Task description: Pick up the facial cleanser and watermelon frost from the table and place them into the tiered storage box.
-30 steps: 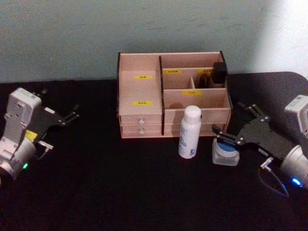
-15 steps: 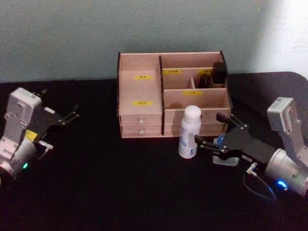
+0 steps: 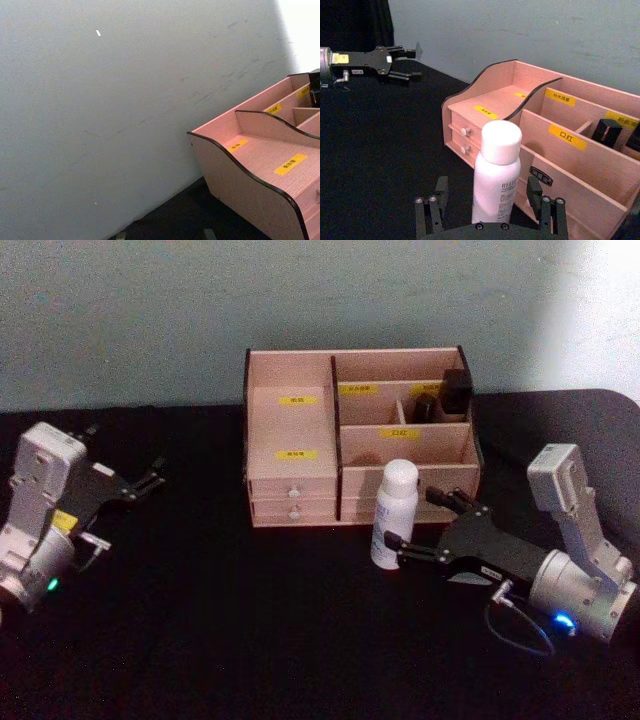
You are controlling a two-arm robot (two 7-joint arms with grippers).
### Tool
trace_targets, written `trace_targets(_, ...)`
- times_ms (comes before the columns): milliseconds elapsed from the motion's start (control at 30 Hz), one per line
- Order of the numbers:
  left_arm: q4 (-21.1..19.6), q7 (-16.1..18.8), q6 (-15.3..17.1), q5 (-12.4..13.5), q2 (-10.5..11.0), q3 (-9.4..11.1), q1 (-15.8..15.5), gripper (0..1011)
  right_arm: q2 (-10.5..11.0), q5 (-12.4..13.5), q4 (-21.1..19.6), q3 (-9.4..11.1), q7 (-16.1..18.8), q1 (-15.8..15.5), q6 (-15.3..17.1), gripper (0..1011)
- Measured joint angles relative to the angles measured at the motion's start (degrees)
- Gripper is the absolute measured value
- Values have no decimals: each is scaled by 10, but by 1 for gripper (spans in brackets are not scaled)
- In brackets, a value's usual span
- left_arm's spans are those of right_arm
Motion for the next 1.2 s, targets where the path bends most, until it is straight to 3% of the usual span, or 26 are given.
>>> trace_targets(767, 0, 0, 0, 0, 0, 0, 0, 1001, -51, -24, 64, 4, 13, 35, 7, 1000)
trace_targets(1200, 0, 0, 0, 0, 0, 0, 0, 1001, -61, -26, 76, 9, 17, 42, 9, 1000)
